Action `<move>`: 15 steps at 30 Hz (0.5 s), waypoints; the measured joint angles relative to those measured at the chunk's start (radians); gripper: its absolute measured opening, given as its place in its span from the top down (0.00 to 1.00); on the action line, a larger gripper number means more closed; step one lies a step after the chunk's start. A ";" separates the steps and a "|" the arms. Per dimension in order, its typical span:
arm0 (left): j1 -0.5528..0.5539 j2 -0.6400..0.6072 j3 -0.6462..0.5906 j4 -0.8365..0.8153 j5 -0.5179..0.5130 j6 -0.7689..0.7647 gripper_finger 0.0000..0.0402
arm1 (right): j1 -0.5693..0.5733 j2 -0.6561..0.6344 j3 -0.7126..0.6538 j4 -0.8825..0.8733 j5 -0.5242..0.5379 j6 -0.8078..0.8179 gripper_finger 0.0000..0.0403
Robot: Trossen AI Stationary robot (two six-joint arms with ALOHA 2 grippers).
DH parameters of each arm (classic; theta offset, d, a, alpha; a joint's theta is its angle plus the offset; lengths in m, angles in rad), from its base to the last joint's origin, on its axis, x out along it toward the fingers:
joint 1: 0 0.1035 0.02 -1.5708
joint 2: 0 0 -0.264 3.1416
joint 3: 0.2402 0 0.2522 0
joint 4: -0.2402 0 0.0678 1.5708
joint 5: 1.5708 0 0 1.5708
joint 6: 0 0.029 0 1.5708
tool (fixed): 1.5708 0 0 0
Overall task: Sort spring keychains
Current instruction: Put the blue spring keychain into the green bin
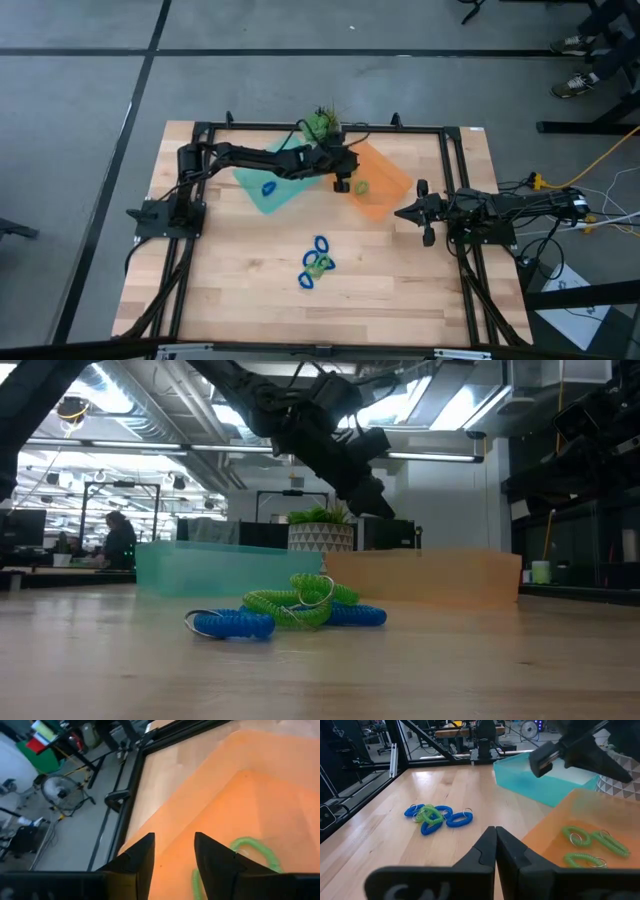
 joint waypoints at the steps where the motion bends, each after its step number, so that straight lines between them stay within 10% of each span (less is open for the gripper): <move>1: -0.009 -0.001 0.000 -0.001 -0.002 0.000 0.66 | 0.000 0.000 0.000 0.000 0.000 0.000 0.98; 15: -0.147 -0.084 0.000 -0.112 -0.004 0.060 0.75 | 0.000 0.000 0.000 0.000 0.000 0.000 0.98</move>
